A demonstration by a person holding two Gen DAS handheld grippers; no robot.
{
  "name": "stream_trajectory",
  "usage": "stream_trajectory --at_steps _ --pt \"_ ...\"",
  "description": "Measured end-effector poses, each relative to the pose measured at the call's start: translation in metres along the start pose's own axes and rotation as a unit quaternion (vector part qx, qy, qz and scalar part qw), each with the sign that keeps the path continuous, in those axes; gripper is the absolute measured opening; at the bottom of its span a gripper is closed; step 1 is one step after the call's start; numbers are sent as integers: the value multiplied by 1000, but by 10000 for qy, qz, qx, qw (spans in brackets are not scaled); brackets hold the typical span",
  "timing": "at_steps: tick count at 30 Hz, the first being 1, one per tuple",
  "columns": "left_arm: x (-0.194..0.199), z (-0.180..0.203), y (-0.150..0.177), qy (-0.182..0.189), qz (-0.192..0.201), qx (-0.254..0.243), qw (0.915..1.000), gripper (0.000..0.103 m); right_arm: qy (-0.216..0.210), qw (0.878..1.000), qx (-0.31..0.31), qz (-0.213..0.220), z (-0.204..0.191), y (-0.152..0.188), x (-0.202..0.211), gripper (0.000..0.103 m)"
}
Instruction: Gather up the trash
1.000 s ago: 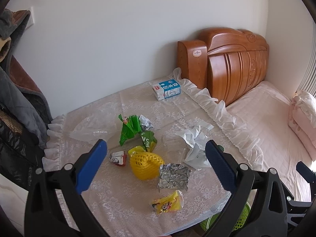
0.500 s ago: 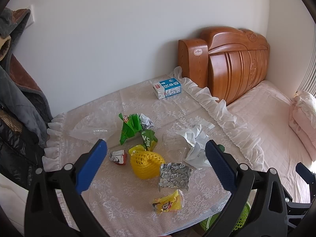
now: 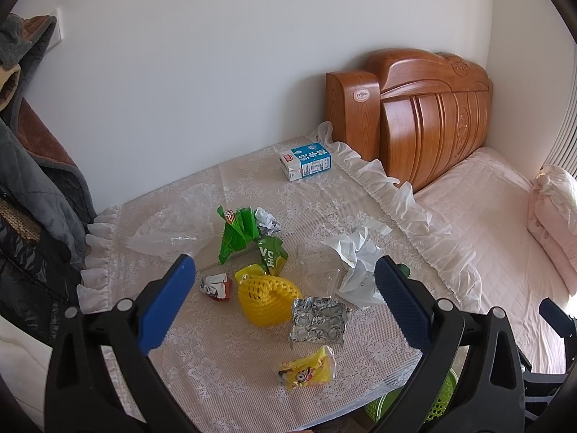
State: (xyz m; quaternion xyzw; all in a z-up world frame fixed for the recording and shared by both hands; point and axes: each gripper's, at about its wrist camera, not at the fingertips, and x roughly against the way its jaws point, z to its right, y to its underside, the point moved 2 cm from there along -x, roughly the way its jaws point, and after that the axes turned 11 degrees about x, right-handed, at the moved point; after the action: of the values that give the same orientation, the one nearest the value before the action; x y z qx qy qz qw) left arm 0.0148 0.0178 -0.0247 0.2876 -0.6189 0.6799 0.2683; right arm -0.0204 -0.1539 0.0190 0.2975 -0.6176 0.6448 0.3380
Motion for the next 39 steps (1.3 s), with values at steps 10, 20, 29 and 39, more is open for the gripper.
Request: stream_trajectory --at_steps 10,20,29,39 --pt "3 -6 4 -88 -18 14 10000 95 -50 10000 40 1 -3 0 2 101" --pt "-17 -38 11 -188 -314 146 9992 95 -183 9995 148 -218 -26 0 -19 101" --pt "-57 -108 33 -359 -764 207 9962 95 -652 9955 164 -673 -63 20 -74 101" --pt "-100 -168 42 -332 -1169 289 9922 95 -1291 9799 1037 -1112 -151 68 -130 96"
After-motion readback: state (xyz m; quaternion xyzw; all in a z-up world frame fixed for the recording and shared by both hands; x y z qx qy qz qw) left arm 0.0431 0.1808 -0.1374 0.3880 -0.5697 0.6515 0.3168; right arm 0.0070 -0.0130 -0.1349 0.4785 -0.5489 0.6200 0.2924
